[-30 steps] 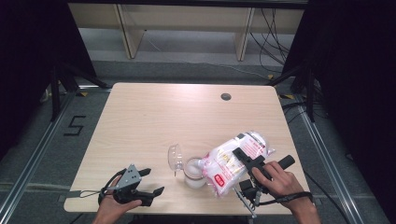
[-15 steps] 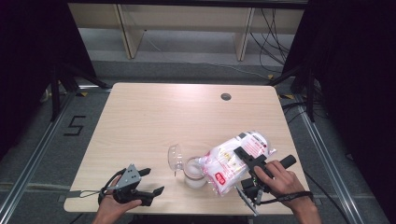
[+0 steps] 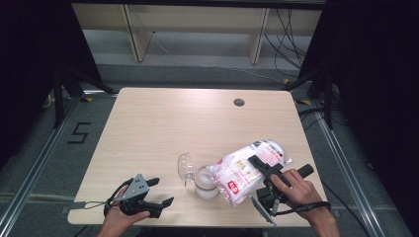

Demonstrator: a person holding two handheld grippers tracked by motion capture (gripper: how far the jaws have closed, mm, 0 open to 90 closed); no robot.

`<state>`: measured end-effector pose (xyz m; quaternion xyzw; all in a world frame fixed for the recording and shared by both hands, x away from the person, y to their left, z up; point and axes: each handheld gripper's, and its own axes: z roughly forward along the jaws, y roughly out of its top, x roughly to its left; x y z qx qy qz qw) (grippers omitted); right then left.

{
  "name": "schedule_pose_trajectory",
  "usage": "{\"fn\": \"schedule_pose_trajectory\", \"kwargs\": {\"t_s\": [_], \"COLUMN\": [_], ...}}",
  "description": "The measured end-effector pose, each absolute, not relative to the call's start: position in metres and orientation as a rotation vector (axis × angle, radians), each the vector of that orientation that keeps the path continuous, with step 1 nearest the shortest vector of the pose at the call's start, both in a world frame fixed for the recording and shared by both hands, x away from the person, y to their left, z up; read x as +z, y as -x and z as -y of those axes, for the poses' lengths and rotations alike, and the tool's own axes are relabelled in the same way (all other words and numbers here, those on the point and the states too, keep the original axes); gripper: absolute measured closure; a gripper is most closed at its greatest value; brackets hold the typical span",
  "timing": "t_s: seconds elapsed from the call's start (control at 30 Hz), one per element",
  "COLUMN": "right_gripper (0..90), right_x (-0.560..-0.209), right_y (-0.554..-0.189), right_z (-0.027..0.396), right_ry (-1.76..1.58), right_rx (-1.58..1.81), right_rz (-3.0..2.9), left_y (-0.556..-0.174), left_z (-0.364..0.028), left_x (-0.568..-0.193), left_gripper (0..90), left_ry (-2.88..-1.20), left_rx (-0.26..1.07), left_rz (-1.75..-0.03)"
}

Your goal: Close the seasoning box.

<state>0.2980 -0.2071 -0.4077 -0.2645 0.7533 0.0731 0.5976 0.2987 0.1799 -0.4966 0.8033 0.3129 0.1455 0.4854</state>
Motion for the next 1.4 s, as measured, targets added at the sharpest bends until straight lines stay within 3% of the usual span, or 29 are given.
{"fn": "schedule_pose_trajectory", "kwargs": {"t_s": [1.4], "right_gripper": [77.7], "right_x": [-0.429], "right_y": [-0.315], "right_z": [0.220], "right_ry": [0.438], "right_rx": [0.348], "right_rz": [-1.867], "left_y": [-0.300], "left_z": [-0.180], "left_x": [-0.496], "left_gripper": [17.1], "left_ry": [-1.969], "left_rx": [0.370], "left_rz": [-0.731]}}
